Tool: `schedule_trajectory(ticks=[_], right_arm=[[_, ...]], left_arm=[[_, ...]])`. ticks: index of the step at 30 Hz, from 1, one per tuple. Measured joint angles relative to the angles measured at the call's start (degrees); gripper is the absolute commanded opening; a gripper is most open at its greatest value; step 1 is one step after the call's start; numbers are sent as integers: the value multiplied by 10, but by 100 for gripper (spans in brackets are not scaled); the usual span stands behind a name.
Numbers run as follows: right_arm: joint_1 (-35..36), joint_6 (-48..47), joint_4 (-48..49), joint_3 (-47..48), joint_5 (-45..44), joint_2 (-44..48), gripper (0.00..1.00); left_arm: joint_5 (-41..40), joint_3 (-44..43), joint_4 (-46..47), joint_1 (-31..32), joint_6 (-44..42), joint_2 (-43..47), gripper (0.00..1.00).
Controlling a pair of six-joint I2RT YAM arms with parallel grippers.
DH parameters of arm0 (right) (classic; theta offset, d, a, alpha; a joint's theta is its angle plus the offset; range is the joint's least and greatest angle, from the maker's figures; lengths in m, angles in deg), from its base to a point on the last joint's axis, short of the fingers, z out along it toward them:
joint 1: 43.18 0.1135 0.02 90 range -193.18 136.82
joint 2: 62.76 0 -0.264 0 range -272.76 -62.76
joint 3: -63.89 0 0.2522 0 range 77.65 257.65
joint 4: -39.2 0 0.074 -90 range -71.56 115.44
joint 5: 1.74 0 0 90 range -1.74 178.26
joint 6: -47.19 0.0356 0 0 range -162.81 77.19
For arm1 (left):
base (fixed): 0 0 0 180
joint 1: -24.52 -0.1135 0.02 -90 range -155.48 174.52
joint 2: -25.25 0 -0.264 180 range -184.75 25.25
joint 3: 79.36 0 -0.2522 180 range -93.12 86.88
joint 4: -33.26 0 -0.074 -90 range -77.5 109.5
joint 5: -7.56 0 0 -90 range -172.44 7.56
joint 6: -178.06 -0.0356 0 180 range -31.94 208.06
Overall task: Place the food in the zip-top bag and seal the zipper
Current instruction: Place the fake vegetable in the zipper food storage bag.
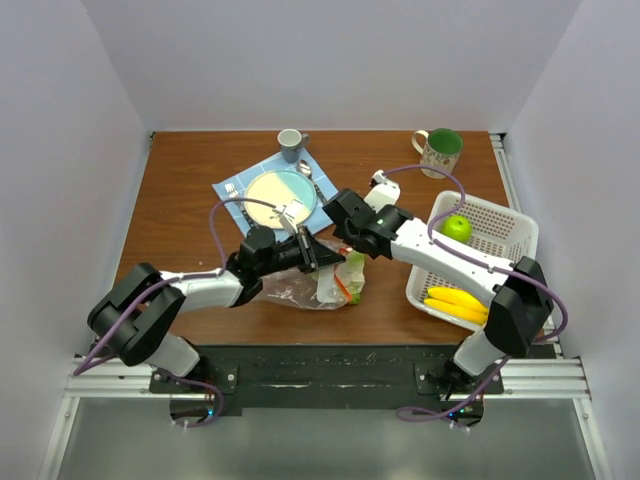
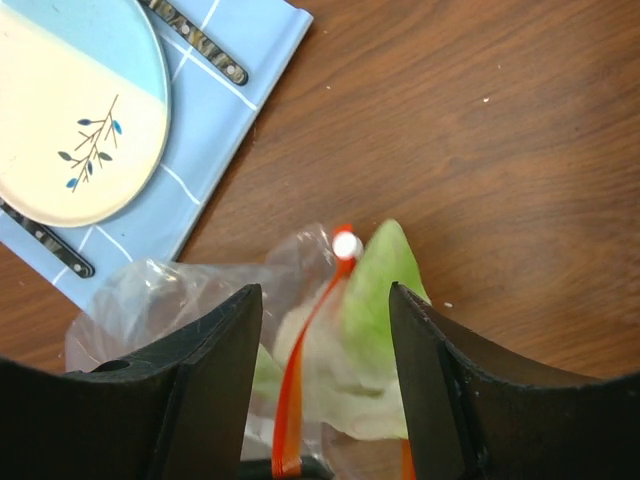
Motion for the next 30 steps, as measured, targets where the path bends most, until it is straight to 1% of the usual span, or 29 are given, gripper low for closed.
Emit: schedule_trajectory(ticks=[6, 10, 13, 14, 16, 17, 19, 21, 22, 23, 25, 26, 28, 29, 30], right_arm=[[-1, -23, 25, -26, 2, 6, 73], [-3, -43, 38, -66, 7, 50, 75], [-18, -57, 50, -88, 16, 103, 73], [-28, -60, 55, -95, 21, 121, 69], [-61, -70, 76, -118, 39, 155, 66], [-80, -74, 87, -132, 51, 169, 62], [-115, -84, 106, -164, 72, 184, 59], [-136, -94, 117, -186, 91, 182, 53], [-140, -101, 122, -194, 103, 175, 49], [-141, -108, 130, -201, 115, 166, 43], [-140, -122, 150, -210, 136, 147, 35], [-140, -128, 163, -216, 149, 137, 29], [-139, -140, 186, -228, 169, 126, 26], [-139, -145, 200, -236, 183, 125, 22], [-139, -151, 213, -245, 193, 125, 22]], left_arm=[[-11, 47, -41, -18, -24, 23, 0], [-13, 50, -66, -22, -35, 51, 0], [-12, 46, -85, -25, -42, 76, 0], [-12, 42, -95, -25, -45, 83, 0], [-12, 31, -107, -26, -50, 94, 0], [-12, 28, -112, -26, -51, 99, 0], [-9, 22, -115, -27, -51, 102, 0], [-6, 21, -115, -27, -51, 103, 0], [-5, 21, -116, -28, -51, 103, 0], [-3, 21, -118, -28, -50, 103, 0], [-1, 17, -122, -28, -50, 103, 0], [0, 14, -125, -28, -50, 103, 0], [3, 7, -127, -28, -50, 103, 0], [5, 5, -128, -28, -49, 103, 0], [6, 2, -129, -28, -49, 104, 0]])
